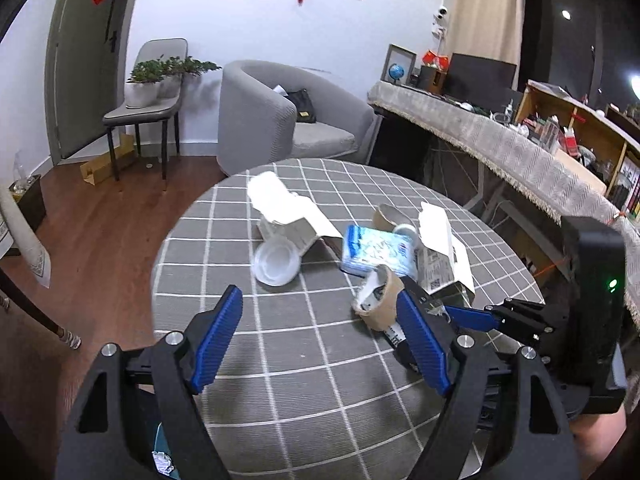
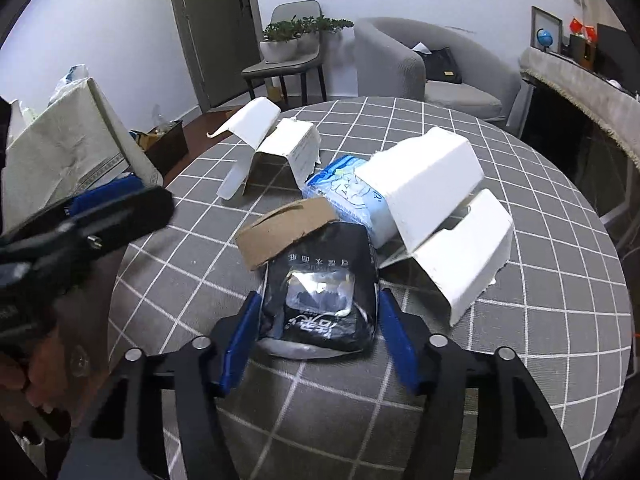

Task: Collect trash
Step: 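Grasp the black tissue wrapper with right gripper while left grasps tape roll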

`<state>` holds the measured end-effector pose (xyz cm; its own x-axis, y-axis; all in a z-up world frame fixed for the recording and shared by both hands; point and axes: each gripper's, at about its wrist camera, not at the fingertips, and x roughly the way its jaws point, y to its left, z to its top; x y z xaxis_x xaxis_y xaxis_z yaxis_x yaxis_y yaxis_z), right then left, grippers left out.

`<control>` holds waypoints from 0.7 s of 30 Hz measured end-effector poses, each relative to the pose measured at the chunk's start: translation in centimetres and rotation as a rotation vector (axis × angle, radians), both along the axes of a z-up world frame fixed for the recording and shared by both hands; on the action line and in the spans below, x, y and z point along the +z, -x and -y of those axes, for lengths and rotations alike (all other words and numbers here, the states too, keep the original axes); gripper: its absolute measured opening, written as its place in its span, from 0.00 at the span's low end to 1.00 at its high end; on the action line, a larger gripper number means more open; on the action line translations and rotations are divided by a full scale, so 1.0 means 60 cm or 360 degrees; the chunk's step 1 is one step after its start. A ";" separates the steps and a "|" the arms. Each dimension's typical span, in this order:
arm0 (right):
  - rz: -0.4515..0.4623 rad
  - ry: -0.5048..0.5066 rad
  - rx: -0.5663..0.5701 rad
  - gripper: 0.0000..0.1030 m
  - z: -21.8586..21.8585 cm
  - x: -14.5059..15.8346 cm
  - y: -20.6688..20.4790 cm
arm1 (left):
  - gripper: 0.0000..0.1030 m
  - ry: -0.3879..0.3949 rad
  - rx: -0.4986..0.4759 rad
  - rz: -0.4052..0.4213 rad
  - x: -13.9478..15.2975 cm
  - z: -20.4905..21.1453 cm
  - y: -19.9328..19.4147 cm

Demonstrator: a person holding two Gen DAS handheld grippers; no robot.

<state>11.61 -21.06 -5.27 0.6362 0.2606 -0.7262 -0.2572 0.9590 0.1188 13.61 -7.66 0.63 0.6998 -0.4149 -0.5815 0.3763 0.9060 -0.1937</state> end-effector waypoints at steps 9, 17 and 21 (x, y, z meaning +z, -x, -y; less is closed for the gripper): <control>-0.0006 0.0016 0.0049 0.50 0.028 0.008 0.017 | 0.78 -0.0093 -0.0105 -0.0014 -0.019 0.052 -0.001; -0.0010 0.0029 0.0058 0.50 0.062 0.013 0.035 | 0.75 -0.0130 -0.0099 -0.0061 -0.033 0.080 -0.014; -0.0018 0.0045 0.0074 0.50 0.079 0.013 0.046 | 0.74 -0.0131 -0.0122 -0.0107 -0.039 0.095 -0.021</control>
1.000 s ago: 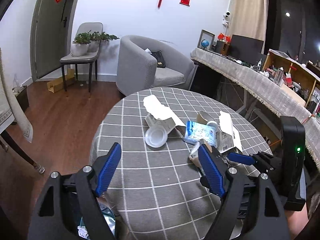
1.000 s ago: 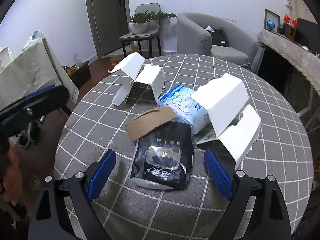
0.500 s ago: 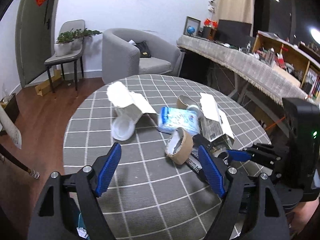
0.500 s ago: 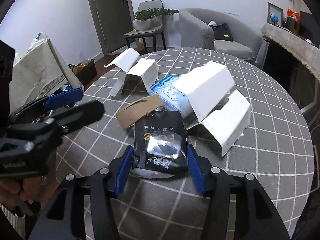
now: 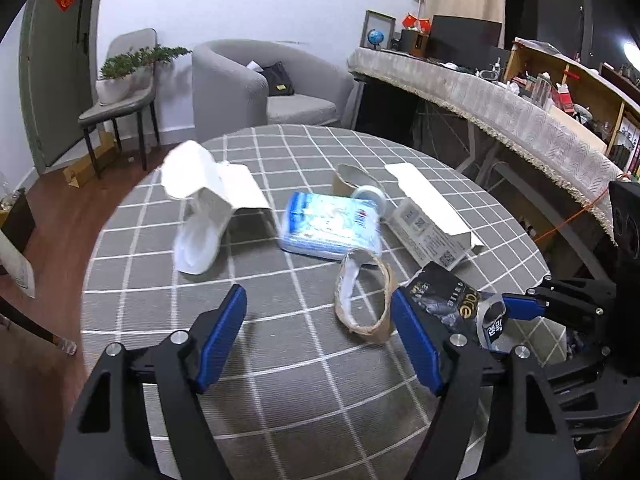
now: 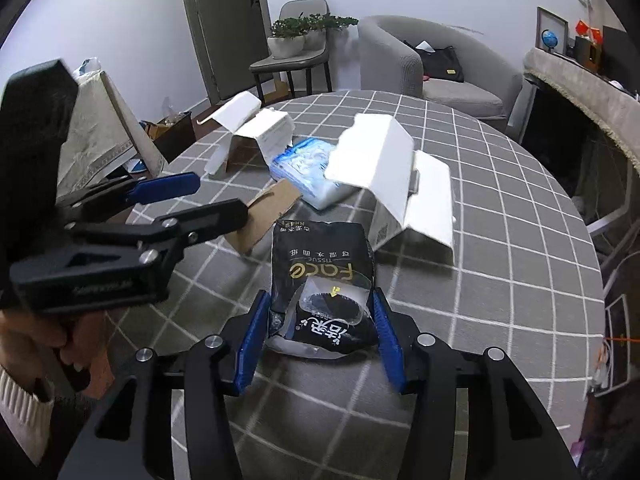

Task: Collect trash
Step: 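Grasp the black tissue wrapper with right gripper while left grasps tape roll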

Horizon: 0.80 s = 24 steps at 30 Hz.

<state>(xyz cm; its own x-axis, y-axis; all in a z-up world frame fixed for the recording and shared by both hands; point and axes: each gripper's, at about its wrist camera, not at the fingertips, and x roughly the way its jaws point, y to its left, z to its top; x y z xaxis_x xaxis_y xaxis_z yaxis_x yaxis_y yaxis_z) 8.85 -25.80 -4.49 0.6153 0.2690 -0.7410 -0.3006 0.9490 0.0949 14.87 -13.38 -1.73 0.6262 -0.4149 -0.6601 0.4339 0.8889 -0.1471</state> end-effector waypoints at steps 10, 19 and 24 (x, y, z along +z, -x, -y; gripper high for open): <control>-0.0003 0.0051 0.0042 0.50 0.026 -0.003 0.020 | 0.65 0.0039 -0.0063 -0.0127 -0.015 0.043 -0.006; -0.0008 0.0048 0.0033 0.50 0.043 -0.003 0.023 | 0.49 -0.0043 -0.0016 -0.0129 -0.019 0.058 -0.009; -0.0006 -0.0004 0.0039 0.50 0.039 0.001 0.018 | 0.36 -0.0045 0.0011 -0.0108 -0.015 0.051 -0.009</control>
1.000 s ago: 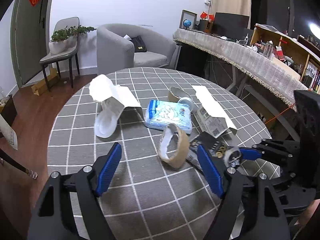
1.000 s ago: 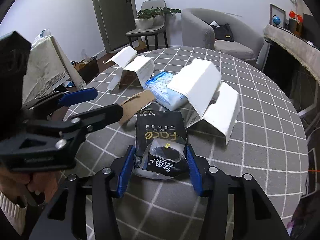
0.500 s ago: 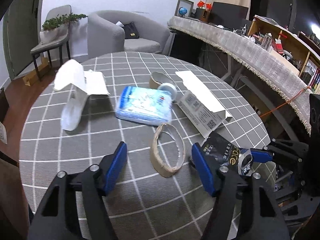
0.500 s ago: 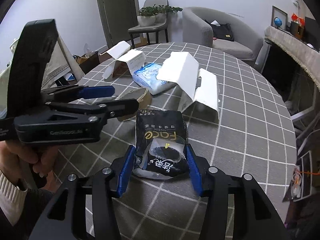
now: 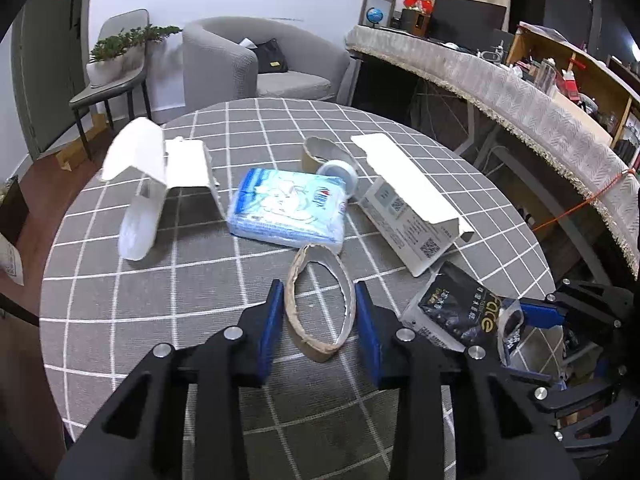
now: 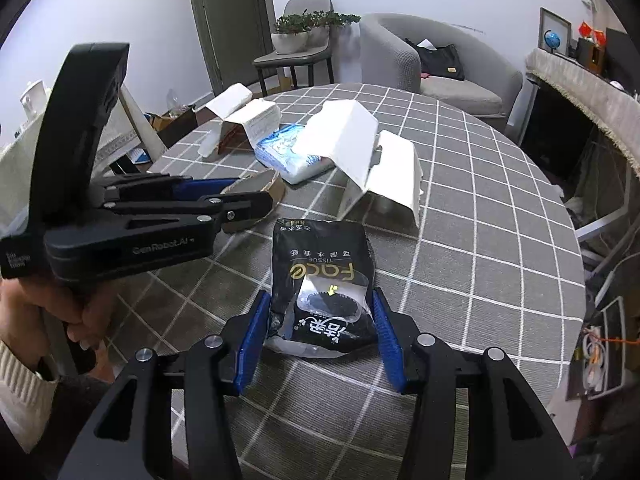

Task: Collect trash
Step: 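Grasp the black tissue wrapper with right gripper while left grasps tape roll, then carry wrapper and tape roll over the bin and open the left gripper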

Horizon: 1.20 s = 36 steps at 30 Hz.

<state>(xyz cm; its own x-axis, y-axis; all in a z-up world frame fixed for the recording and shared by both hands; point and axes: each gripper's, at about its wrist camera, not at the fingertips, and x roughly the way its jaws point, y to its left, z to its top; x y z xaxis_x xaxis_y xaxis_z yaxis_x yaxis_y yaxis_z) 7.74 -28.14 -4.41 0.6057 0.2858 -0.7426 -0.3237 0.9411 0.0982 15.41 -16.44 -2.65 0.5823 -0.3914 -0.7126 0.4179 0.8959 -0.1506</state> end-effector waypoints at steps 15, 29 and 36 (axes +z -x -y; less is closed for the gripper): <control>0.0060 -0.0107 0.0073 0.50 -0.088 0.018 -0.029 | 0.35 0.0027 0.0153 0.0130 0.028 -0.105 0.019; 0.0093 -0.0141 0.0183 0.50 -0.196 0.022 -0.056 | 0.35 -0.0020 0.0328 0.0123 0.025 -0.255 0.032; 0.0116 -0.0177 0.0245 0.50 -0.257 0.026 -0.067 | 0.35 -0.0094 0.0379 0.0083 0.004 -0.324 0.043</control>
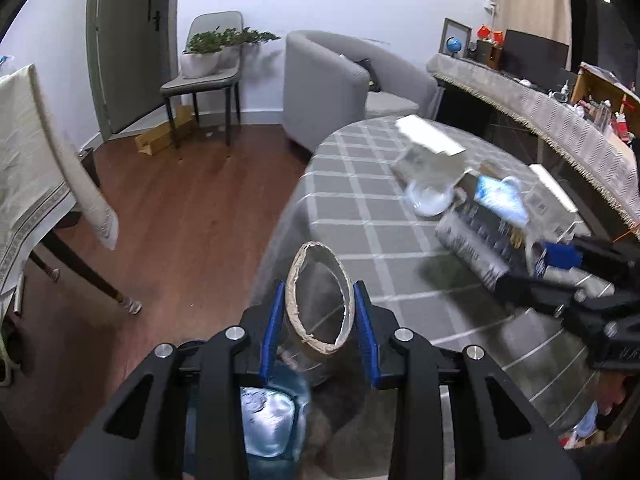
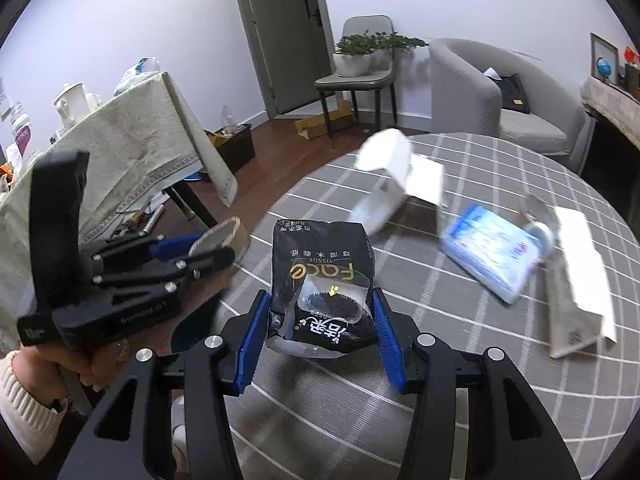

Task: Collect trash
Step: 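Carry wrapper and tape roll over the bin and open the left gripper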

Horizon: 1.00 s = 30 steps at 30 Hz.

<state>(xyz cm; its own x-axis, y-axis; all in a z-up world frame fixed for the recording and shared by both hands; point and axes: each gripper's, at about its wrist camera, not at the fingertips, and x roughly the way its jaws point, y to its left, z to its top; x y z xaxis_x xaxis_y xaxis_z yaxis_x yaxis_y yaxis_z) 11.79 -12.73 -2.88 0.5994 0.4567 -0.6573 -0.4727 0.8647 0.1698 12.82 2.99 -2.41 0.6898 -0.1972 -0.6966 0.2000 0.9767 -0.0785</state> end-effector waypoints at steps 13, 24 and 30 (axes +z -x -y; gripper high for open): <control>0.0010 -0.0003 0.0125 0.50 -0.124 -0.008 -0.018 | 0.35 -0.0056 0.0115 -0.0245 -0.077 -0.123 0.006; -0.0033 0.0041 0.0250 0.50 -0.223 -0.034 -0.020 | 0.35 -0.0071 0.0197 -0.0604 -0.205 -0.200 0.008; -0.0088 0.0047 0.0284 0.50 -0.256 -0.051 -0.020 | 0.36 -0.0079 0.0225 -0.0786 -0.264 -0.227 0.010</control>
